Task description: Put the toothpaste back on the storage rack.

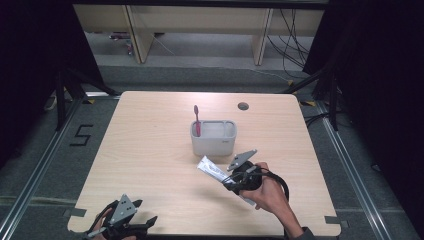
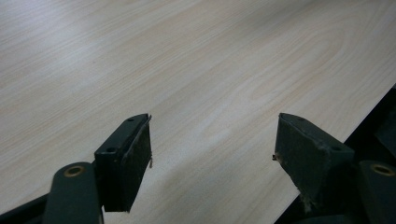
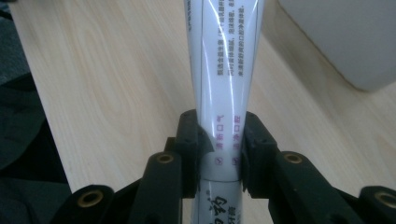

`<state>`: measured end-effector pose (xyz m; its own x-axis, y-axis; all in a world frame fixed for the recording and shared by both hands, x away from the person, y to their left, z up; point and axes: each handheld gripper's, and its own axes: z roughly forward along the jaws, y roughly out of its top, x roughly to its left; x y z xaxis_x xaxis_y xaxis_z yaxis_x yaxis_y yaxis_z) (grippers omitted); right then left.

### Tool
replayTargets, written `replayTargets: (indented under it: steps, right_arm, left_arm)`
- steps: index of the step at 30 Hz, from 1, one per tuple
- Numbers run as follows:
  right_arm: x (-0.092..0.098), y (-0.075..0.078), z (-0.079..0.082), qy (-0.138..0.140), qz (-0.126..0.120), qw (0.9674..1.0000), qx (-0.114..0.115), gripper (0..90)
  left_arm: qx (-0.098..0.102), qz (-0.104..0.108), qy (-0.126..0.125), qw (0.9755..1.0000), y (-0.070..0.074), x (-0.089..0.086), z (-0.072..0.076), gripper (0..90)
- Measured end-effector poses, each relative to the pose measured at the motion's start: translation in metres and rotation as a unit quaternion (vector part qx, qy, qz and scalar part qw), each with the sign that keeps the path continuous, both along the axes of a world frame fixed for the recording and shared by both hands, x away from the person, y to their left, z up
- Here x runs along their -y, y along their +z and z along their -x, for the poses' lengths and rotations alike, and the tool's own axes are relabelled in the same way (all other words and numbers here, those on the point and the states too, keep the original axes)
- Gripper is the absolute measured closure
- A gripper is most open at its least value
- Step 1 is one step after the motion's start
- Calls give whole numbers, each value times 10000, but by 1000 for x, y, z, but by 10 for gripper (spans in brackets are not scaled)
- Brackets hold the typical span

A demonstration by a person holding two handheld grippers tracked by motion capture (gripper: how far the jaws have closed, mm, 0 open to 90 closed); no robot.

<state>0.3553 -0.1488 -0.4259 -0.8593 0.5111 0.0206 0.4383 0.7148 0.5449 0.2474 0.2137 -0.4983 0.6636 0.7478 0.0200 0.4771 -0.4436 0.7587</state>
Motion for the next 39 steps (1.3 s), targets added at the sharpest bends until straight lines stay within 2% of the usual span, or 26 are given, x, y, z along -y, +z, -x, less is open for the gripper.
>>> replayTargets:
  steps: [1, 3, 4, 5, 6, 7, 8, 9, 14, 15, 16, 19, 20, 21, 23, 24, 26, 28, 29, 30, 32, 33, 34, 35, 36, 39]
  right_arm:
    - [0, 2, -1, 48, -96, 9999, 86, 724]
    - [0, 7, -1, -62, -315, 9995, 3, 724]
    - [1, 11, -1, -146, -387, 9991, -11, 724]
    - [1, 13, -2, -121, -425, 9990, 79, 724]
    - [1, 15, -5, -104, -506, 9984, 243, 724]
    - [1, 19, -5, -163, -548, 9982, 154, 724]
    - [1, 19, -8, -96, -696, 9971, 307, 724]
    - [1, 22, -9, -225, -769, 9964, 270, 724]
    - [3, 31, -20, -133, -1135, 9928, 351, 724]
    - [2, 31, -22, -129, -1177, 9925, 316, 724]
    - [2, 31, -24, -114, -1240, 9917, 303, 724]
    - [2, 33, -29, -177, -1337, 9903, 341, 724]
    - [2, 35, -30, -247, -1384, 9896, 306, 724]
    - [2, 36, -32, -212, -1450, 9886, 350, 724]
    - [3, 38, -33, -308, -1555, 9868, 333, 724]
    - [4, 39, -36, -290, -1616, 9854, 443, 724]
    - [5, 42, -37, -371, -1701, 9841, 356, 724]
    - [7, 44, -42, -372, -1738, 9825, 558, 724]
    - [7, 45, -43, -471, -1818, 9812, 449, 724]
    - [9, 45, -47, -418, -1839, 9804, 573, 724]
    - [10, 46, -50, -467, -1849, 9802, 539, 724]
    - [10, 47, -50, -635, -1898, 9785, 493, 724]
    - [12, 47, -55, -509, -1948, 9777, 597, 724]
    - [13, 48, -54, -655, -1954, 9771, 526, 724]
    - [14, 48, -58, -628, -1999, 9756, 654, 723]
    - [15, 51, -63, -722, -2116, 9726, 637, 724]
  left_arm:
    - [-26, 44, -22, 10000, 0, 0, 1, 267]
    - [-27, -16, -24, 10000, 0, -1, 0, 266]
    - [-4, 86, -18, 10000, -1, 0, 0, 266]
    - [-36, -35, -12, 10000, 0, -2, -1, 265]
    - [-40, 38, -9, 10000, -1, -1, 0, 262]
    - [-31, 51, 18, 10000, -1, -1, 0, 261]
    - [-35, 45, 18, 10000, -1, -1, 0, 260]
    - [-43, 27, -10, 10000, 0, -2, 0, 258]
    - [-30, -43, -5, 10000, -1, -2, -1, 245]
    - [-31, -115, 13, 9999, 0, -3, -2, 240]
    - [-27, 29, 51, 10000, -1, -2, -1, 232]
    - [-51, 54, 79, 9999, -2, -2, -1, 213]
    - [-68, -75, 59, 9999, 0, -3, -2, 206]
    - [-45, 25, 143, 9999, -1, -2, -2, 197]
    - [-18, -25, 139, 9999, -2, -3, -3, 188]
    - [-28, 35, 151, 9999, -2, -3, -2, 182]
    - [-50, -30, 125, 9999, -1, -4, -3, 178]
    - [-61, -29, 124, 9999, -2, -4, -3, 178]
    - [-32, 17, 122, 9999, -3, -4, -3, 178]
    - [-36, 31, 123, 9999, -3, -4, -3, 178]
    - [-75, -39, 116, 9999, -1, -4, -3, 178]
    - [-58, -3, 141, 9999, -2, -3, -3, 178]
    - [-16, 66, 141, 9999, -3, -2, -3, 178]
    - [-25, 60, 132, 9999, -3, -2, -3, 178]
    - [-42, 46, 126, 9999, -3, -2, -3, 178]
    - [-44, 40, 151, 9999, -3, -2, -3, 178]
